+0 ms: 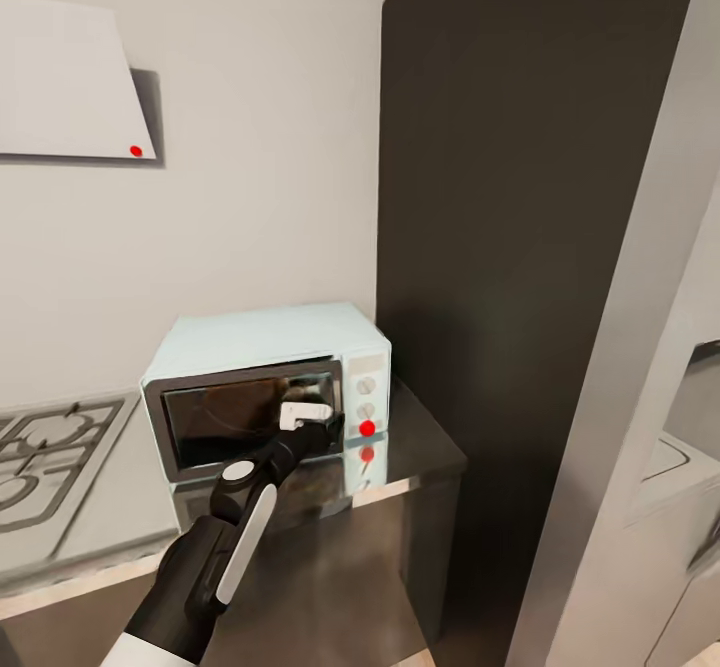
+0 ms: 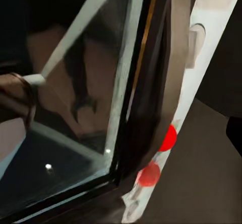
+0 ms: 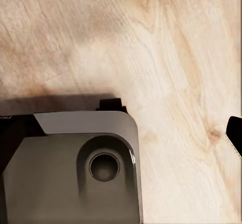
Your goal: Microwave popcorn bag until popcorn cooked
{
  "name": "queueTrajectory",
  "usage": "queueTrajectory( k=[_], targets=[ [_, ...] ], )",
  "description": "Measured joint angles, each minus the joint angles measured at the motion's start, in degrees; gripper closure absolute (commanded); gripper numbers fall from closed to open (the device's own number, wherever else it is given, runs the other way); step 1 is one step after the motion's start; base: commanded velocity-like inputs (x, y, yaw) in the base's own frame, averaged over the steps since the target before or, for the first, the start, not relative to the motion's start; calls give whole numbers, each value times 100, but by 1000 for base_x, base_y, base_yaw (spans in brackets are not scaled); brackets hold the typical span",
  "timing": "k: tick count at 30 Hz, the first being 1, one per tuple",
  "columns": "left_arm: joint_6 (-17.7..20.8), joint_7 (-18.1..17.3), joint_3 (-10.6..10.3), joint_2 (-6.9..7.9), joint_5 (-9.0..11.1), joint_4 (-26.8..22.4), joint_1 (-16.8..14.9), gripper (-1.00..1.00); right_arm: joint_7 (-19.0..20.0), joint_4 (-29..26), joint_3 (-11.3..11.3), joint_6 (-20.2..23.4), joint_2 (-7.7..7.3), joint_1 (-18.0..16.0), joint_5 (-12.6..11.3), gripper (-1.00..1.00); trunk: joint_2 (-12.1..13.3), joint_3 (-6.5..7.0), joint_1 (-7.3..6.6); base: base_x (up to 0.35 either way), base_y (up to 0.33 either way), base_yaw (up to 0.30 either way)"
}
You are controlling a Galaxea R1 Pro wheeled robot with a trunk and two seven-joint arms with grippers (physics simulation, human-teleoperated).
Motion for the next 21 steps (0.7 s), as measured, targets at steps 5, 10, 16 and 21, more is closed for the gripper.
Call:
queueTrajectory(
  k=[5,10,16,21],
  targets=[
    [0,0,-1,7,2,-8,0,-100,0,0,0,0,0,0,0,-100,0,0,0,189,-125,0],
    [-1,-31,-3,4,26,-64,57,-100,1,0,0,0,0,0,0,-100,-3,-1,0,128,-84,0],
    [9,0,-10,-1,10,-41,0,-100,2,0,0,0,0,0,0,-100,1,0,4,-130,-5,0],
    [15,419,-10,-6,-5,-52,0,-100,3,1,1,0,-1,1,0,-100,2,0,5,-337,0,0]
  ],
)
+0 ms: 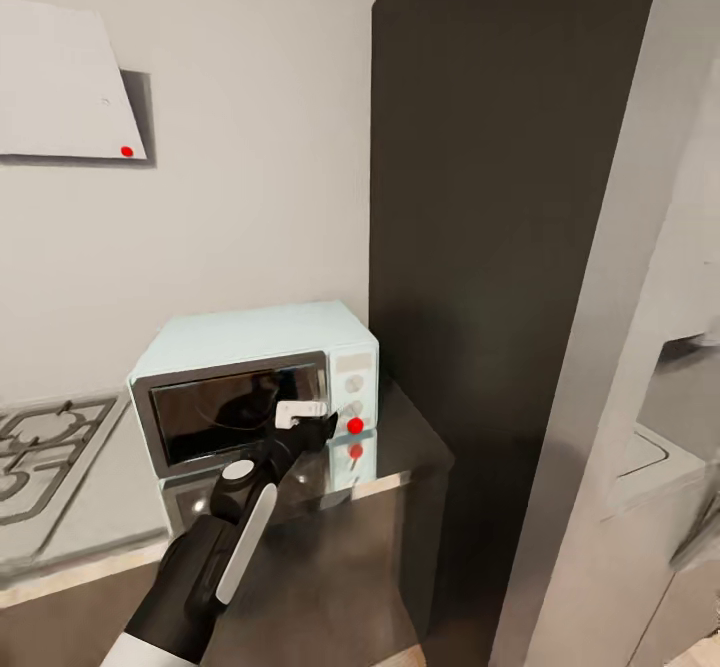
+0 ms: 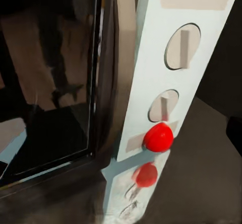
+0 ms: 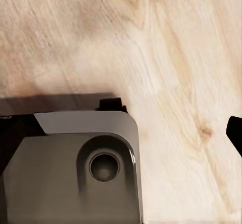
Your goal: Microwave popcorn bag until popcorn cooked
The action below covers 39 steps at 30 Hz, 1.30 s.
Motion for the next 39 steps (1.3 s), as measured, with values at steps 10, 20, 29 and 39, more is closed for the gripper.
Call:
queueTrajectory(
  k=[10,20,29,39],
  targets=[
    [-6,159,6,4,-30,16,0,-100,0,0,0,0,0,-1,0,-100,-1,0,-3,-193,0,0],
    [-10,1145,-10,-8,-5,59,0,-100,-1,-1,-1,0,1,-1,0,-100,-1,0,-4,-4,0,0],
    [-7,1170,-22,-9,-35,48,0,-100,3,-1,-1,0,8,-1,0,-100,-1,0,-3,0,0,0],
    [100,1102,-61,218,4,13,22,-100,4,-1,7,17,37,1,44,-100,-1,0,-3,0,0,0]
  ],
)
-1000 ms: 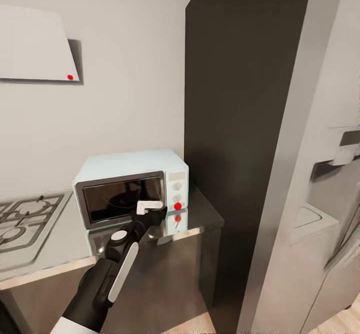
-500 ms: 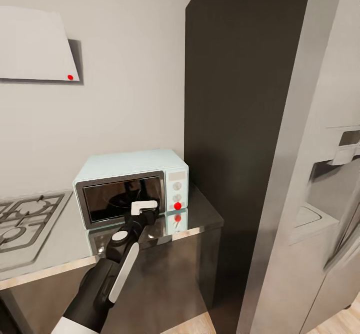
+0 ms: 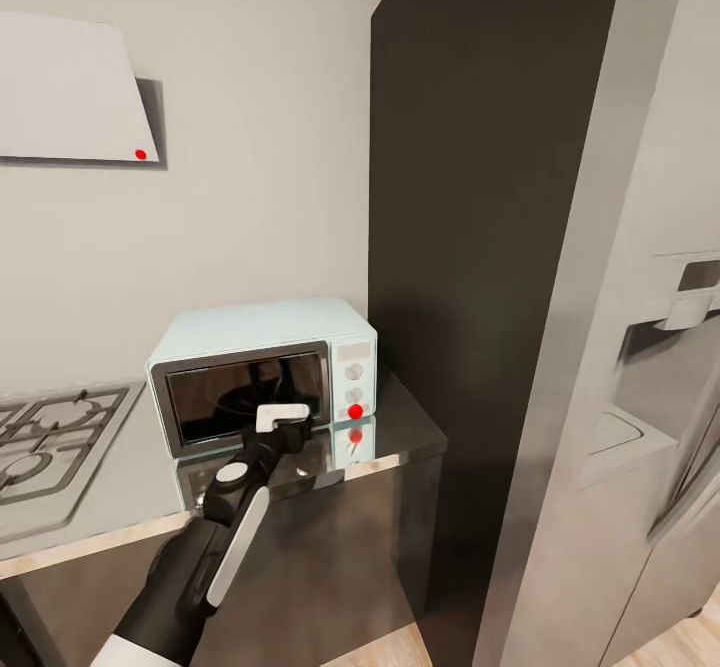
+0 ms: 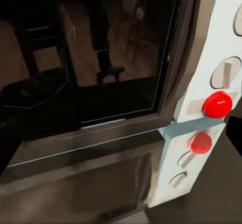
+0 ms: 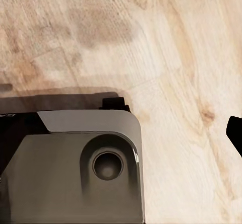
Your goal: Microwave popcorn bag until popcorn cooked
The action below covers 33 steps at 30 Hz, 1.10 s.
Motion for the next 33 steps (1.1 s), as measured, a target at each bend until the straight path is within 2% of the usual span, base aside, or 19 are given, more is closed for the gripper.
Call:
queueTrajectory(
  k=[3,8,13,15,17,20,21,22,25,27,29,33],
  targets=[
    [9,-10,-4,80,9,-12,5,-100,-2,1,0,21,7,0,8,-100,0,0,0,0,0,0],
    [159,-11,-5,115,23,-71,41,-100,-3,1,0,43,15,-2,11,-100,0,0,0,0,0,0],
    [690,-20,-7,265,29,-493,68,-100,4,6,0,44,16,-1,11,-100,0,0,0,0,0,0],
    [990,-123,-1,349,137,-549,92,-100,6,5,0,44,16,0,11,-100,0,0,0,0,0,0],
    [1331,-450,-2,433,403,-567,195,-100,6,5,0,42,16,0,11,-100,0,0,0,0,0,0],
    [1537,-1011,-17,534,608,-542,349,-100,6,3,1,37,16,0,11,-100,0,0,0,0,0,0],
    [1587,-1331,-73,575,695,-482,400,-100,6,1,1,35,16,-1,10,-100,0,0,0,0,0,0],
    [1598,-1414,-103,583,707,-457,413,-100,6,1,0,35,16,-1,9,-100,0,0,0,0,0,0],
    [1636,-1899,-528,678,769,-199,572,-100,6,5,0,28,16,-2,10,-100,0,-1,0,0,0,0],
    [1637,-2073,-753,707,768,3,665,-100,6,3,0,27,16,-2,9,-100,0,-1,0,0,0,0],
    [1623,-2221,-859,718,765,275,797,-100,6,3,0,26,16,-2,11,-100,0,-1,0,0,0,0],
    [1539,-2677,-892,721,751,954,1036,-100,6,4,0,20,16,-2,6,-100,0,-1,0,0,0,0]
  ],
)
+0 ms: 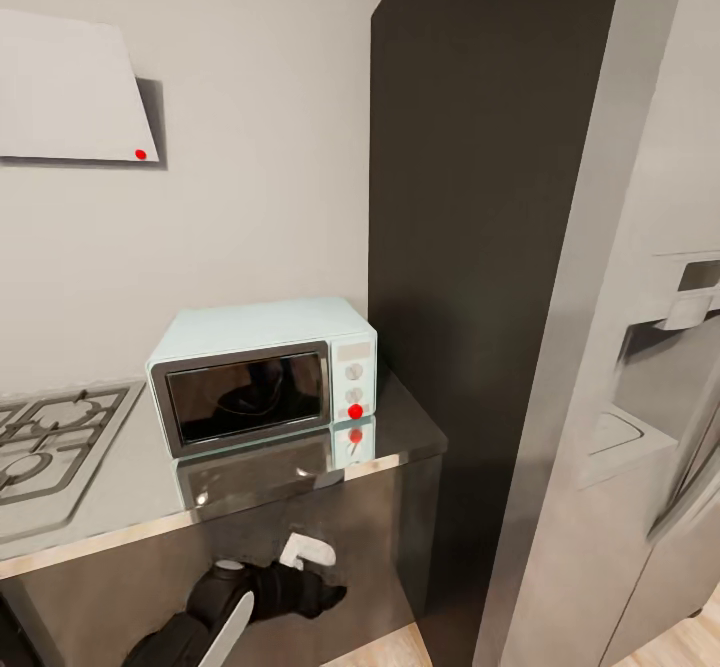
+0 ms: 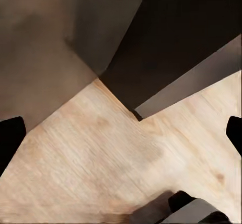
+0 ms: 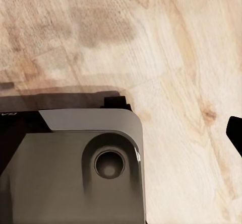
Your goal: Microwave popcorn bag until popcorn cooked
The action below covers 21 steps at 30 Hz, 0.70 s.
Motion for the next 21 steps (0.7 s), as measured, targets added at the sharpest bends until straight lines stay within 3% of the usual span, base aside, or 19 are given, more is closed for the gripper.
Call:
queueTrajectory(
  k=[2,3,5,8,9,12,14,17,21],
  targets=[
    [-20,-201,-2,0,-3,355,33,-100,0,-2,0,-1,0,2,-1,-100,0,0,0,0,0,0],
    [-108,-387,-1,-6,-22,903,55,-100,0,1,0,-2,0,1,-1,-100,0,-1,0,0,0,0],
    [-383,-464,5,-12,-20,1501,61,-100,0,2,0,2,2,0,2,-100,0,0,0,0,0,0],
    [-1105,-528,24,-14,-17,2485,65,-100,-4,1,0,10,5,0,0,-100,0,0,0,0,0,0],
    [-1732,-557,39,-11,-20,3224,68,-100,-7,0,0,13,2,0,-2,-100,0,0,0,0,0,0],
    [-2660,-568,56,-14,-8,4733,69,-100,-8,0,0,15,4,1,-2,-100,0,-1,0,0,0,0],
    [-3292,-563,62,-17,122,5657,69,-100,-9,1,0,15,5,0,-2,-100,0,-1,0,0,0,0],
    [-3630,-555,78,-23,370,6398,65,-100,-10,0,0,10,2,0,-6,-100,0,0,0,0,0,65],
    [-3757,-513,80,-25,770,6801,113,-100,-10,0,0,7,-3,0,-28,-100,0,0,0,0,0,226]
  ],
)
